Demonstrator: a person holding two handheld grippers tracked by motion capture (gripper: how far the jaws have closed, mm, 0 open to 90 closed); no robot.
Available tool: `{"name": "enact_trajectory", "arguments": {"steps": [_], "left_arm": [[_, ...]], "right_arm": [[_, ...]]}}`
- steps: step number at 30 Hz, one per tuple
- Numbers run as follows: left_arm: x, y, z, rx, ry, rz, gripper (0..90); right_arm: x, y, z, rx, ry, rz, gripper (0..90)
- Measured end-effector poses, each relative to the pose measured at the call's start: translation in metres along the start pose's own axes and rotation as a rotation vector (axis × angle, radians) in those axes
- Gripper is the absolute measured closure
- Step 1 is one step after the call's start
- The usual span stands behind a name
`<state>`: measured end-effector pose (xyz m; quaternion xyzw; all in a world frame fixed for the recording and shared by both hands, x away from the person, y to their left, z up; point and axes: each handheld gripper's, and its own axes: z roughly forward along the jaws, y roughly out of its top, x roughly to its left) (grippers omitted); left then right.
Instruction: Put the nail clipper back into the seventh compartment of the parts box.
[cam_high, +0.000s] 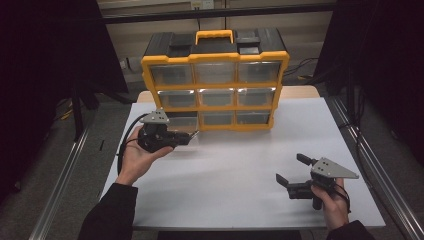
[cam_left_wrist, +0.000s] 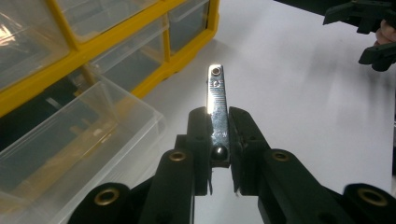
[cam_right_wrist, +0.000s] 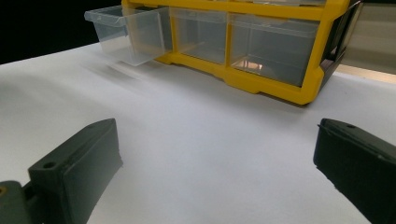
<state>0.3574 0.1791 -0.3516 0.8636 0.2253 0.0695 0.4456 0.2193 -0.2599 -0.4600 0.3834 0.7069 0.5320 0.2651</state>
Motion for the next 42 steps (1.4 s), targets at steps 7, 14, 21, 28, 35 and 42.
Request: {"name": "enact_trajectory", "arguments": {"steps": [7, 14, 21, 28, 35, 42], "left_arm": [[0.007, 0.004, -0.001, -0.005, 0.016, -0.003, 79.6], [0.014, 0.011, -0.004, 0.006, 0.035, -0.003, 79.6], [0.023, 0.019, -0.009, 0.024, 0.055, 0.011, 79.6], [0.032, 0.027, -0.007, 0.033, 0.072, -0.012, 79.6], [0.042, 0.034, 0.002, 0.09, 0.099, -0.02, 79.6], [0.052, 0.042, 0.01, 0.173, 0.109, 0.012, 79.6]], "right_arm": [[0.0, 0.0, 0.0, 0.0, 0.001, -0.001, 0.4], [0.0, 0.0, 0.0, -0.002, -0.005, 0.0, 0.2], [0.0, 0.0, 0.0, -0.002, -0.002, -0.004, 0.4], [0.0, 0.0, 0.0, -0.003, -0.007, -0.004, 0.2], [0.0, 0.0, 0.0, -0.003, -0.008, -0.006, 0.1], [-0.001, 0.0, 0.0, -0.006, -0.01, -0.007, 0.1]]}}
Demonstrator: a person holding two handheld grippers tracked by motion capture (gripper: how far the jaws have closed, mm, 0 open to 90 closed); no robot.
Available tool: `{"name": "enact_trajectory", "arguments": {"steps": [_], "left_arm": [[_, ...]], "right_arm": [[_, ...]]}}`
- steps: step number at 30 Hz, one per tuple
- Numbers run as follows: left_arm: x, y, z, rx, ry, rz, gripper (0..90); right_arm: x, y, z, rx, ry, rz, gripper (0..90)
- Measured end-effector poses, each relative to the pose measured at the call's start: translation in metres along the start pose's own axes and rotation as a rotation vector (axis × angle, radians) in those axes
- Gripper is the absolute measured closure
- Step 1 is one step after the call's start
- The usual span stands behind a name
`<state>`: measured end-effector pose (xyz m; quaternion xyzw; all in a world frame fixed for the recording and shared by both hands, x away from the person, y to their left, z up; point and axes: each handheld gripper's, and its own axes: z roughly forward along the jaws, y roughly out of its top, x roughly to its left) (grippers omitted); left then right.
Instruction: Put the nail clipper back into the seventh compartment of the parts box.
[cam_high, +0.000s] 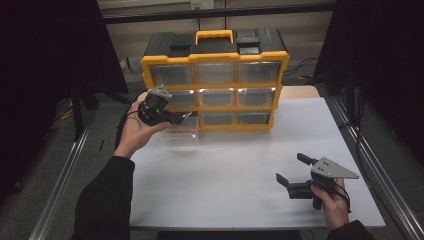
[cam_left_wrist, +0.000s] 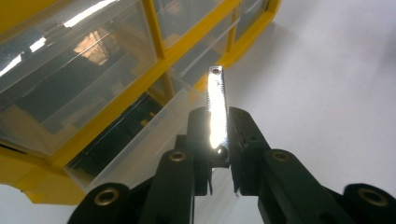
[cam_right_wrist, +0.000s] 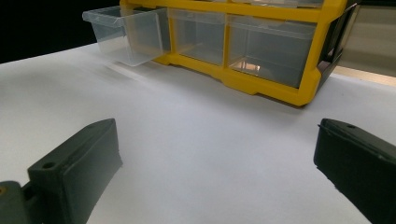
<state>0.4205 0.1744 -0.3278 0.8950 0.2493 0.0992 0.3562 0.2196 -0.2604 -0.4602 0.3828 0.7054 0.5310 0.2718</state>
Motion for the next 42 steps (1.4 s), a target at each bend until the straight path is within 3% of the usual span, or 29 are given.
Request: {"name": "enact_trajectory", "arguments": {"steps": [1, 4, 6, 7, 8, 10, 12, 13, 14, 15, 16, 17, 18, 19, 22, 23, 24, 26, 27, 28, 29, 30, 31, 32, 35, 36, 37, 40, 42], "left_arm": [[0.001, 0.0, 0.0, 0.005, -0.016, -0.019, 79.6], [0.004, -0.001, 0.004, 0.0, 0.001, -0.029, 79.6], [0.009, -0.002, 0.004, 0.054, 0.0, 0.023, 79.6], [0.011, -0.002, 0.004, 0.067, -0.012, 0.022, 79.6], [0.011, -0.004, 0.006, 0.046, -0.013, -0.013, 79.6], [0.015, -0.005, 0.007, 0.064, -0.006, 0.005, 79.6], [0.014, -0.006, 0.01, 0.056, -0.003, -0.02, 79.6], [0.014, -0.005, 0.009, 0.083, 0.004, 0.015, 79.6], [0.011, -0.005, 0.011, 0.07, 0.001, -0.006, 79.6], [0.013, -0.004, 0.01, 0.105, -0.004, 0.039, 79.6], [0.01, -0.004, 0.014, 0.075, -0.001, -0.006, 79.6], [0.013, -0.004, 0.013, 0.117, -0.003, 0.04, 79.6], [0.011, -0.005, 0.017, 0.099, -0.002, 0.006, 79.6], [0.014, -0.005, 0.018, 0.125, -0.007, 0.031, 79.6], [0.013, -0.006, 0.024, 0.104, -0.005, -0.014, 79.6], [0.013, -0.007, 0.025, 0.106, -0.004, -0.011, 79.6], [0.017, -0.007, 0.023, 0.146, -0.011, 0.039, 79.5], [0.019, -0.007, 0.024, 0.151, -0.011, 0.04, 79.6], [0.019, -0.008, 0.025, 0.152, -0.004, 0.035, 79.5], [0.017, -0.009, 0.027, 0.116, -0.003, -0.016, 79.6], [0.018, -0.01, 0.028, 0.122, 0.001, -0.018, 79.6], [0.021, -0.01, 0.026, 0.158, -0.008, 0.027, 79.6], [0.018, -0.011, 0.029, 0.127, -0.004, -0.021, 79.5], [0.021, -0.011, 0.028, 0.161, -0.013, 0.026, 79.5], [0.022, -0.013, 0.032, 0.176, -0.012, 0.033, 79.5], [0.018, -0.015, 0.037, 0.126, -0.005, -0.045, 79.5], [0.023, -0.015, 0.035, 0.17, -0.011, 0.013, 79.5], [0.022, -0.016, 0.038, 0.165, -0.005, -0.005, 79.5], [0.024, -0.015, 0.038, 0.196, -0.003, 0.014, 79.5]], "right_arm": [[0.0, 0.0, 0.0, 0.002, 0.002, 0.004, 0.1], [0.0, 0.0, 0.0, 0.002, 0.003, 0.001, 0.1], [0.0, 0.0, 0.0, 0.002, 0.003, 0.001, 0.1], [0.0, 0.0, 0.0, 0.002, 0.002, 0.001, 0.1], [0.0, 0.0, 0.0, 0.003, 0.002, 0.001, 0.1], [0.0, 0.0, 0.0, 0.003, 0.002, 0.002, 0.1], [0.001, 0.0, 0.0, 0.004, 0.004, 0.003, 0.1], [0.0, 0.0, 0.001, 0.004, 0.002, 0.002, 0.1], [0.001, 0.0, 0.001, 0.005, 0.004, 0.002, 0.1], [0.001, 0.0, 0.001, 0.005, 0.004, 0.003, 0.1], [0.0, 0.0, 0.001, 0.006, 0.004, 0.004, 0.1], [0.001, 0.0, 0.001, 0.005, 0.003, 0.006, 0.1], [0.001, 0.0, 0.001, 0.006, 0.003, 0.004, 0.1], [0.001, 0.0, 0.001, 0.005, 0.005, 0.0, 0.1], [0.001, 0.0, 0.001, 0.006, 0.005, 0.003, 0.1], [0.001, 0.0, 0.001, 0.007, 0.005, 0.007, 0.1], [0.001, 0.0, 0.001, 0.007, 0.005, 0.008, 0.1], [0.001, 0.0, 0.001, 0.008, 0.005, 0.008, 0.1], [0.001, 0.0, 0.001, 0.008, 0.006, 0.008, 0.1], [0.001, 0.0, 0.001, 0.007, 0.004, 0.008, 0.1], [0.001, 0.0, 0.001, 0.006, 0.004, 0.005, 0.1], [0.001, 0.0, 0.001, 0.006, 0.004, 0.005, 0.1], [0.001, 0.0, 0.001, 0.006, 0.004, 0.006, 0.1], [0.001, 0.0, 0.001, 0.007, 0.006, 0.006, 0.1], [0.001, 0.0, 0.001, 0.008, 0.005, 0.008, 0.1], [0.001, 0.0, 0.001, 0.008, 0.004, 0.006, 0.1], [0.001, 0.0, 0.001, 0.009, 0.005, 0.006, 0.1], [0.001, -0.001, 0.001, 0.014, 0.008, 0.005, 0.1], [0.001, -0.001, 0.002, 0.013, 0.005, 0.005, 0.1]]}}
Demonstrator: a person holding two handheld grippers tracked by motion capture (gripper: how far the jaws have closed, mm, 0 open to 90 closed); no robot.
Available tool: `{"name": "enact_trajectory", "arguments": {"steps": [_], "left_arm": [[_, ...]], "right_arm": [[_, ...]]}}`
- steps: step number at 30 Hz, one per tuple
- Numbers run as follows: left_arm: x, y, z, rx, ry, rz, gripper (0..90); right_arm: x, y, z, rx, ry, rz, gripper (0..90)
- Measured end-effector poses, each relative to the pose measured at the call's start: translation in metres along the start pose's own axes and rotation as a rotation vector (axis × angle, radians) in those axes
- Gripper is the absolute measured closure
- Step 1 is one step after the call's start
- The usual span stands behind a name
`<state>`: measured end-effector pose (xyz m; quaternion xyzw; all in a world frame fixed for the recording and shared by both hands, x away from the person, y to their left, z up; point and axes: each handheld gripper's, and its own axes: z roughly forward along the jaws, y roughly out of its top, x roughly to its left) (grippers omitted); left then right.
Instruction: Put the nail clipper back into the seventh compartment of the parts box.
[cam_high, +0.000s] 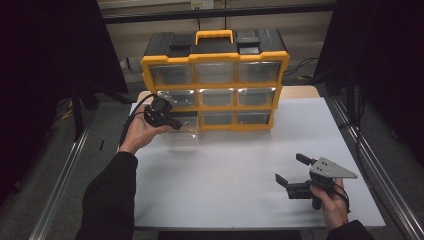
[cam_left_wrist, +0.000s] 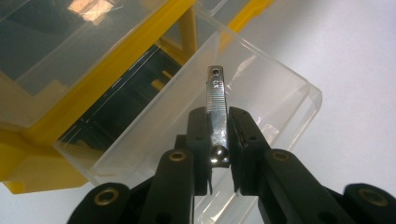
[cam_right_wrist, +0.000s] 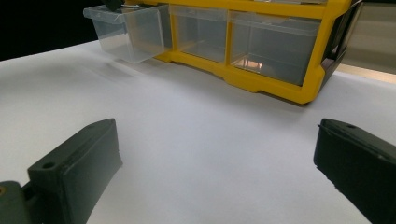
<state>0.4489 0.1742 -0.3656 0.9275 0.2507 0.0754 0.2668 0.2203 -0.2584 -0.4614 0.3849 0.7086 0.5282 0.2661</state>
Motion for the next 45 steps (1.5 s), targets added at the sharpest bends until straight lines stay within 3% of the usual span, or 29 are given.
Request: {"name": "enact_trajectory", "arguments": {"steps": [1, 3, 4, 7, 8, 9, 10, 12, 14, 18, 20, 22, 23, 24, 27, 29, 33, 35, 37, 41, 45], "left_arm": [[0.0, 0.0, 0.002, -0.018, -0.002, 0.001, 79.5], [-0.002, -0.001, 0.005, -0.036, -0.003, -0.037, 79.5], [0.0, -0.001, 0.004, -0.006, -0.008, -0.004, 79.5], [0.001, -0.002, 0.007, -0.008, -0.006, -0.013, 79.4], [0.003, -0.002, 0.007, 0.012, -0.002, -0.006, 79.4], [0.001, -0.003, 0.01, -0.016, -0.005, -0.039, 79.3], [0.003, -0.003, 0.01, 0.009, -0.002, -0.018, 79.3], [0.003, -0.004, 0.013, -0.013, -0.005, -0.037, 79.0], [0.005, -0.004, 0.014, 0.008, 0.001, -0.025, 78.5], [0.003, -0.005, 0.014, -0.036, 0.027, -0.06, 71.2], [0.005, -0.006, 0.011, -0.016, 0.032, -0.041, 64.6], [0.005, -0.007, 0.009, -0.045, 0.043, -0.065, 57.2], [0.004, -0.008, 0.01, -0.079, 0.047, -0.097, 52.6], [0.006, -0.009, 0.008, -0.071, 0.043, -0.084, 49.1], [0.002, -0.011, 0.008, -0.119, 0.056, -0.12, 43.1], [0.0, -0.013, 0.006, -0.124, 0.063, -0.106, 41.6], [0.0, -0.014, 0.003, -0.149, 0.076, -0.103, 26.8], [-0.003, -0.014, 0.003, -0.176, 0.108, -0.127, 19.0], [-0.003, -0.013, -0.001, -0.18, 0.108, -0.116, 12.5], [-0.007, -0.016, -0.004, -0.229, 0.123, -0.115, 5.3], [-0.011, -0.019, -0.004, -0.266, 0.171, -0.107, 4.1]], "right_arm": [[0.0, 0.0, 0.0, 0.001, 0.001, -0.005, 0.1], [0.0, 0.0, 0.0, 0.001, 0.001, -0.002, 0.1], [0.0, 0.0, 0.0, 0.001, 0.001, -0.002, 0.1], [0.0, 0.0, 0.0, 0.001, 0.002, -0.004, 0.1], [0.0, 0.0, 0.0, 0.001, 0.003, -0.003, 0.1], [0.0, 0.0, 0.0, 0.002, 0.005, -0.003, 0.2], [0.0, 0.0, 0.0, 0.002, 0.005, -0.004, 0.2], [0.0, 0.0, 0.0, 0.002, 0.004, -0.003, 0.2], [0.0, 0.0, 0.0, 0.002, 0.003, -0.002, 0.2], [0.0, 0.0, 0.0, 0.001, 0.005, -0.003, 0.4], [0.0, 0.0, 0.0, 0.003, 0.002, -0.003, 0.3], [0.0, 0.0, 0.0, 0.001, 0.001, -0.004, 0.3], [0.0, 0.0, 0.0, 0.002, 0.001, -0.003, 0.3], [0.0, 0.0, 0.0, 0.001, 0.001, -0.003, 0.3], [0.0, 0.0, 0.0, 0.001, 0.001, -0.004, 0.4], [0.0, 0.0, -0.001, -0.002, 0.0, -0.003, 0.4], [0.0, 0.0, -0.001, -0.002, -0.003, 0.001, 0.3], [0.0, 0.0, -0.001, -0.001, -0.001, -0.003, 0.3], [0.0, 0.0, -0.001, 0.0, -0.003, -0.001, 0.3], [0.0, 0.0, -0.001, -0.002, -0.002, -0.001, 0.3], [0.0, 0.0, -0.002, -0.002, -0.003, 0.002, 0.3]]}}
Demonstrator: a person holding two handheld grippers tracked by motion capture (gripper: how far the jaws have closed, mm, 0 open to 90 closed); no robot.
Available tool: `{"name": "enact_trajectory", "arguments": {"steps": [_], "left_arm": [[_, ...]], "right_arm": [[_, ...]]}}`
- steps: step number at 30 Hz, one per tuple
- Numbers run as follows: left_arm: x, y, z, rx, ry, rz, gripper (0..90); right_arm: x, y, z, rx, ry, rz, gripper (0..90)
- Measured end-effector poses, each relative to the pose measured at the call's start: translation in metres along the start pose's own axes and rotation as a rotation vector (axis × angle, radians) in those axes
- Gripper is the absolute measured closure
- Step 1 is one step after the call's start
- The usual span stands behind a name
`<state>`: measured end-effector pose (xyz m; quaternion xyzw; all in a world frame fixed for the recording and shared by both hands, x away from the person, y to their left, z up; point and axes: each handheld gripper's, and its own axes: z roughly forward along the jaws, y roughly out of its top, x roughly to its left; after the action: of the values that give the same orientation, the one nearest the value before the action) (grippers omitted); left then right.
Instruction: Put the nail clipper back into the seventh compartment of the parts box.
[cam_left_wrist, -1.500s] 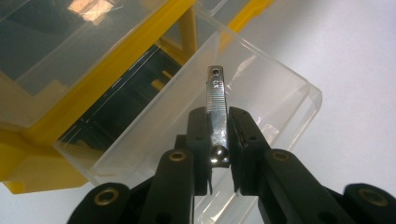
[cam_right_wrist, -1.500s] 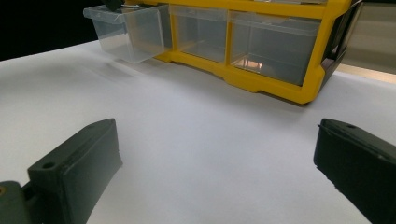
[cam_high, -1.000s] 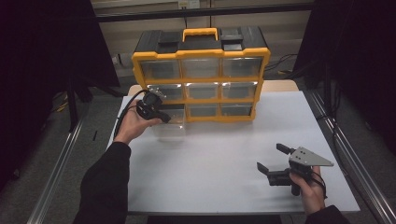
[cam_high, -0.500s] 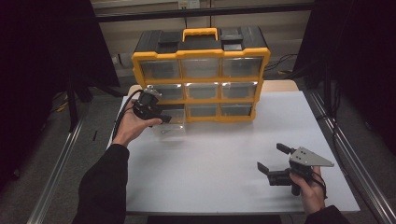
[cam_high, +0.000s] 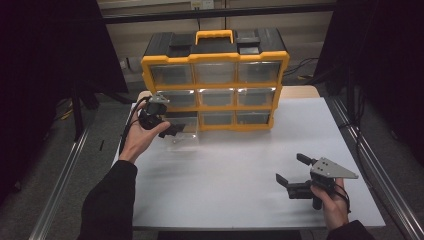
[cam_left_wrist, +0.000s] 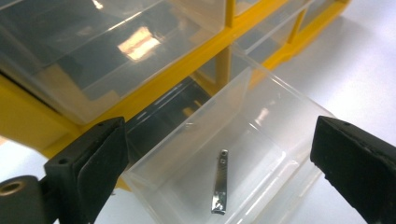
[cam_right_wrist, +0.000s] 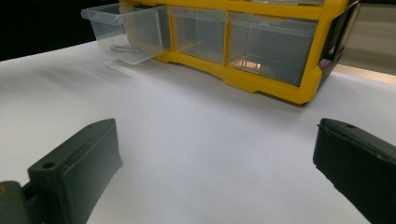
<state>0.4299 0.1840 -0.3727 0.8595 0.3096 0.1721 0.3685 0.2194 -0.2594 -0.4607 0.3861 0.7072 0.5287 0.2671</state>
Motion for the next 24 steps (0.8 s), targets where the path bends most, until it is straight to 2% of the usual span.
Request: {"name": "enact_trajectory", "arguments": {"steps": [3, 5, 6, 7, 9, 12, 15, 18, 20, 23, 24], "left_arm": [[-0.002, -0.001, -0.003, -0.04, 0.006, -0.028, 4.1], [-0.006, -0.003, -0.007, -0.082, 0.032, -0.011, 4.1], [-0.009, -0.005, -0.008, -0.108, 0.033, 0.002, 4.2], [-0.011, -0.008, -0.009, -0.129, 0.015, 0.005, 4.4], [-0.014, -0.012, -0.011, -0.147, 0.022, 0.013, 4.4], [-0.018, -0.02, -0.012, -0.184, 0.045, -0.012, 4.4], [-0.018, -0.03, -0.012, -0.215, 0.05, -0.034, 4.4], [-0.019, -0.039, -0.013, -0.227, 0.07, -0.051, 4.0], [-0.023, -0.045, -0.014, -0.252, 0.086, -0.058, 3.9], [-0.027, -0.052, -0.015, -0.27, 0.089, -0.067, 3.9], [-0.027, -0.054, -0.015, -0.276, 0.089, -0.058, 3.9]], "right_arm": [[0.0, 0.0, 0.0, -0.001, -0.001, -0.002, 0.3], [0.0, 0.0, -0.001, 0.0, -0.004, 0.001, 0.3], [0.0, 0.0, -0.001, -0.003, -0.005, -0.002, 0.3], [-0.001, 0.0, -0.001, -0.002, -0.008, -0.003, 0.3], [-0.001, 0.0, -0.001, -0.004, -0.008, -0.005, 0.4], [-0.001, 0.0, -0.001, -0.004, -0.008, -0.007, 0.4], [-0.001, 0.0, -0.001, -0.002, -0.01, -0.002, 0.4], [-0.001, 0.0, -0.001, -0.002, -0.011, -0.003, 0.4], [-0.001, 0.0, -0.001, -0.003, -0.01, -0.004, 0.4], [-0.001, 0.0, -0.001, 0.0, -0.011, -0.001, 0.4], [-0.001, 0.0, -0.001, 0.0, -0.011, -0.001, 0.4]]}}
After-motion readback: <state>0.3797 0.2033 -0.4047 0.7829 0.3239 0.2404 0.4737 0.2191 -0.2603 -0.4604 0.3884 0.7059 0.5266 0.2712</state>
